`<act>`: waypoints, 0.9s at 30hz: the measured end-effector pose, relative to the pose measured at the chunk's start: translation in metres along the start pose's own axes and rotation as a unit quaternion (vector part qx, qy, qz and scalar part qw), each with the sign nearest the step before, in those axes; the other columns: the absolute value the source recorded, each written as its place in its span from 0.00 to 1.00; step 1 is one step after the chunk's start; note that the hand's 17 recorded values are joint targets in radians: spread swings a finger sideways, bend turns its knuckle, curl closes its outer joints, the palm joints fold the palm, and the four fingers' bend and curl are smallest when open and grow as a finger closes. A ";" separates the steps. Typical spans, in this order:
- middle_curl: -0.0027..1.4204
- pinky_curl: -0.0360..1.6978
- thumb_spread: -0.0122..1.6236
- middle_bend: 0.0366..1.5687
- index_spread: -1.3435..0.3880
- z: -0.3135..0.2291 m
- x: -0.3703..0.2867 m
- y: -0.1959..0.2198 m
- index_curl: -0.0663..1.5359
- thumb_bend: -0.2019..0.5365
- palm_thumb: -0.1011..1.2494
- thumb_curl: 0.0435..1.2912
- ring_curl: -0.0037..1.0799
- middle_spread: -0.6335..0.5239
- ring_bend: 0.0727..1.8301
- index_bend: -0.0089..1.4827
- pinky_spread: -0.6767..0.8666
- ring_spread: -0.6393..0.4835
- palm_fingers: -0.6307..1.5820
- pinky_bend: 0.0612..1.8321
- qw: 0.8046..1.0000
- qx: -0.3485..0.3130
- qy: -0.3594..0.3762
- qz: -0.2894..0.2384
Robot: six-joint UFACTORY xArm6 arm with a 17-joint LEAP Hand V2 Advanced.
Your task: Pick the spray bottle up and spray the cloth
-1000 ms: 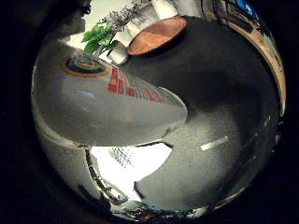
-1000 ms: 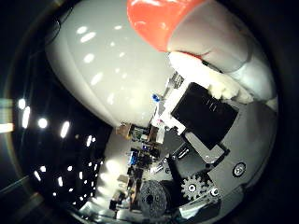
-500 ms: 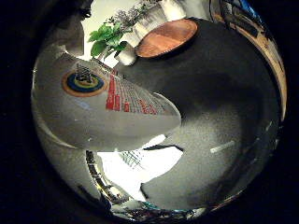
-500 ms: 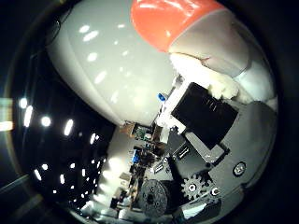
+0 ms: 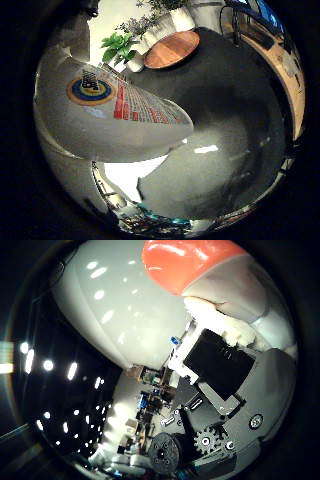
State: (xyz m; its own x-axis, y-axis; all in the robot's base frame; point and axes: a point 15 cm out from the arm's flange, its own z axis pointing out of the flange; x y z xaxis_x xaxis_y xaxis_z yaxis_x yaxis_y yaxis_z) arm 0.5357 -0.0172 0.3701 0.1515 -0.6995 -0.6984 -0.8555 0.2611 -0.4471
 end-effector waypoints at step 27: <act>0.51 0.37 0.44 0.84 0.60 -0.006 -0.200 0.094 0.49 0.25 0.81 0.81 0.52 0.39 0.79 0.75 0.23 0.38 0.84 0.70 0.947 -0.155 0.119 -0.256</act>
State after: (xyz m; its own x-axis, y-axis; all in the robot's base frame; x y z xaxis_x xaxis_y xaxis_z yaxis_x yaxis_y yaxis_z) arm 0.4217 0.1433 0.4711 0.5008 -0.8213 -0.2731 -0.8100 -0.3335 -0.4824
